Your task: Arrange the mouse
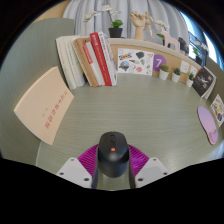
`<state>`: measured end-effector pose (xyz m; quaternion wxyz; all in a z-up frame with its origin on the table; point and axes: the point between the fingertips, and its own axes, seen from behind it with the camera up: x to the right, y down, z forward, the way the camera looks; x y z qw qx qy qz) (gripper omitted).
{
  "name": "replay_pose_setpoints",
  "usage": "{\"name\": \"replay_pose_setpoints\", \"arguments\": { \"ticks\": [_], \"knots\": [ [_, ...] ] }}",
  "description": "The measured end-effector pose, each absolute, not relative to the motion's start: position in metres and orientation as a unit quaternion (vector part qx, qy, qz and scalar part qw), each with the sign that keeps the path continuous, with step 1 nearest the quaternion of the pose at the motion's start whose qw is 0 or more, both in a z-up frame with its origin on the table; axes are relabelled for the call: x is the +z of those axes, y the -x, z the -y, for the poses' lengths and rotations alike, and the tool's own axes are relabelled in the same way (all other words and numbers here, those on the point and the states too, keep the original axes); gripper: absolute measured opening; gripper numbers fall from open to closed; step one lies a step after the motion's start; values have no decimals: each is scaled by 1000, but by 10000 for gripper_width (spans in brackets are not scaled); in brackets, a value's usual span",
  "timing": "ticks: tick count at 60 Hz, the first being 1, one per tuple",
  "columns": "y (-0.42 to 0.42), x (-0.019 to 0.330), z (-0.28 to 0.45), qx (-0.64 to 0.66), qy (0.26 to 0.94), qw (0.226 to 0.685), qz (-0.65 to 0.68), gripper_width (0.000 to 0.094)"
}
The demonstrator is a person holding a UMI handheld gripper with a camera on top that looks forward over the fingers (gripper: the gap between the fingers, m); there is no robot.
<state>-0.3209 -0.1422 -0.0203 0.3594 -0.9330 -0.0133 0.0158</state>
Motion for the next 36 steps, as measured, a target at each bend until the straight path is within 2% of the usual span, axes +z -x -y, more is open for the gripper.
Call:
{"name": "replay_pose_setpoints", "arguments": {
  "ticks": [6, 16, 25, 36],
  "knots": [
    [321, -22, 142, 15, 938, 347, 15, 359],
    [312, -9, 141, 14, 945, 324, 39, 358],
    [253, 58, 115, 11, 927, 375, 22, 358],
    [122, 156, 78, -19, 891, 454, -7, 359]
  ]
}}
